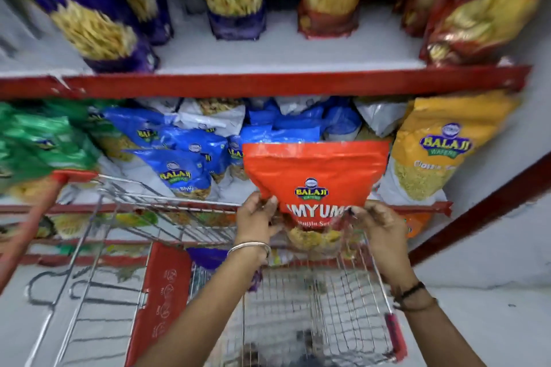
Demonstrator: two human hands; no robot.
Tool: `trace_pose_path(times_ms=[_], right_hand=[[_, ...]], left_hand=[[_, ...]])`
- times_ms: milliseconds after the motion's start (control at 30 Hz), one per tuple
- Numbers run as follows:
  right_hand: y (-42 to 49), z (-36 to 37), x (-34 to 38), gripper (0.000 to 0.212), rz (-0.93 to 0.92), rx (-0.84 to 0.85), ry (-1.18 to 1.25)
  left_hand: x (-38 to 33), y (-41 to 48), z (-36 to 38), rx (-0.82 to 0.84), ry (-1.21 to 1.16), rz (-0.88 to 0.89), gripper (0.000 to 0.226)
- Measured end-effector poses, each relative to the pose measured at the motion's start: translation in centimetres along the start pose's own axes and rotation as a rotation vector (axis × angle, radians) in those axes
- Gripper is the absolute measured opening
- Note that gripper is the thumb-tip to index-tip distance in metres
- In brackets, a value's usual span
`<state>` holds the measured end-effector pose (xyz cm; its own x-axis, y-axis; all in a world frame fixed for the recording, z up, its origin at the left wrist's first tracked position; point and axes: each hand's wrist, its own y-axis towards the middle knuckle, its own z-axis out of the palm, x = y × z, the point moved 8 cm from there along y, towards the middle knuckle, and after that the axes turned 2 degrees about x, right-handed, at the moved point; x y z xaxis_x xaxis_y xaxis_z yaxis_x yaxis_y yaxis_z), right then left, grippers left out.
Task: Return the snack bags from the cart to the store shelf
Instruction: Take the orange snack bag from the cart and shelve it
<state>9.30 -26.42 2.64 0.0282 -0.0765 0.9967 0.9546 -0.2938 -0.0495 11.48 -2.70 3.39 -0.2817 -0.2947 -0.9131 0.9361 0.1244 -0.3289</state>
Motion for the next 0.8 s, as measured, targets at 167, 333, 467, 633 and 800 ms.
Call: trace_pose_path(times_ms=[167,333,467,633,800], right_hand=[[2.4,1.4,11.9,0.024,-0.244,0.030,0.087],[4.6,2.0,22.9,0.014,-0.502,-0.004,0.195],[7.9,2.5,28.2,0.009,-0.590,-0.031,0.332],[13.8,3.8,29.1,0.025,-0.592,-0.070,0.346],[20.0,4.9,26.0,0.021,-0.477,-0.096,0.313]], left_hand=[[-11.0,-0.8,4.1,0.125,-0.118,0.167,0.016],[-21.6,-1.7,8.5,0.276,-0.157,0.412,0.015],[-27.5,-0.9,11.6,0.343,-0.177,0.572,0.013],[-29.7,4.4,14.1,0.351,-0.179,0.630,0.013],[-28.4,10.7,15.9,0.216,-0.194,0.516,0.021]])
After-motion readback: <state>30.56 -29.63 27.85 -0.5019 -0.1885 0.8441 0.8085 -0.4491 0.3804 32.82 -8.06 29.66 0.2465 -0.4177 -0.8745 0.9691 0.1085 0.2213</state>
